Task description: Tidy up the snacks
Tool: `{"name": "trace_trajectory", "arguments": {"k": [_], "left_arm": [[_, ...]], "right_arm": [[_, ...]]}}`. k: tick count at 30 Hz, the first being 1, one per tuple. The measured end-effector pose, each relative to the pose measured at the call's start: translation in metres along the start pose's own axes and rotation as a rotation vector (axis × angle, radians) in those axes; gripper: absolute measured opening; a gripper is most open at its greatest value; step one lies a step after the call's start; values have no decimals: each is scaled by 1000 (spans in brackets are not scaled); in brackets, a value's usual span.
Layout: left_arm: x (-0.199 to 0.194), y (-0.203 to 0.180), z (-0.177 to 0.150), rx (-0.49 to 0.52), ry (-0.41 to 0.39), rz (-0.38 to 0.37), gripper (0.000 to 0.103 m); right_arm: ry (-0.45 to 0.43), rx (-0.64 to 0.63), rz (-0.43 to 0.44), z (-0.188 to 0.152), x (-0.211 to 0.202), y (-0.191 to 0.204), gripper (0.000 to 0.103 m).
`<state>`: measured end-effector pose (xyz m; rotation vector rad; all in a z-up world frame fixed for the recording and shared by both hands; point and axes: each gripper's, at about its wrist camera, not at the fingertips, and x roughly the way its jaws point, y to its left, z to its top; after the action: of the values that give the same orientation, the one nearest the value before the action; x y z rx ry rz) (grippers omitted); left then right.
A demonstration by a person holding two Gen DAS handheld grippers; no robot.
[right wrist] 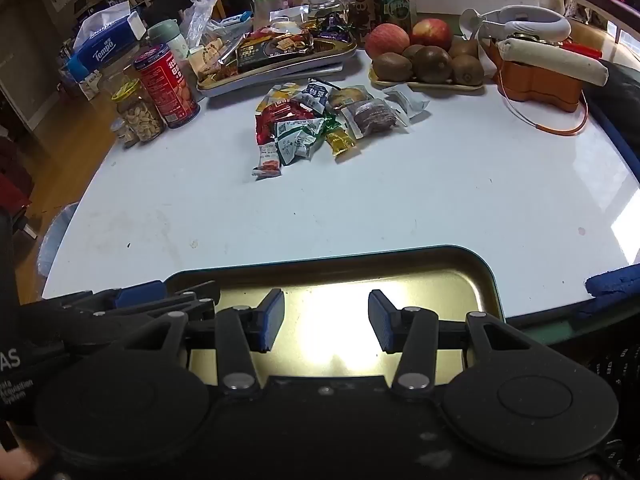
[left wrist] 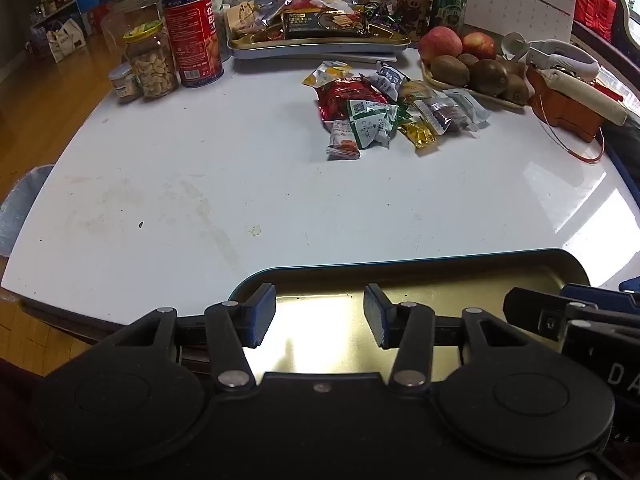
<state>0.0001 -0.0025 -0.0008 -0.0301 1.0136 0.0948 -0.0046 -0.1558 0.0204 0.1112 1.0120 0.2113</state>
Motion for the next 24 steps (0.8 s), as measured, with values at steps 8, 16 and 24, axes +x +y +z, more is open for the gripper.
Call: {"name": "trace_trajectory", "arguments": {"k": [8, 16, 24], "left_arm": [[2, 4, 1, -62, 28, -43, 53], [2, 5, 3, -50, 26, -35, 53], [3, 3, 2, -50, 27, -15, 53]], "right_arm": [[0, 3, 4, 1, -1, -1, 49], [-2, 7, 1, 1, 0, -1, 49], [-4, 4, 2, 0, 0, 0, 49]]}}
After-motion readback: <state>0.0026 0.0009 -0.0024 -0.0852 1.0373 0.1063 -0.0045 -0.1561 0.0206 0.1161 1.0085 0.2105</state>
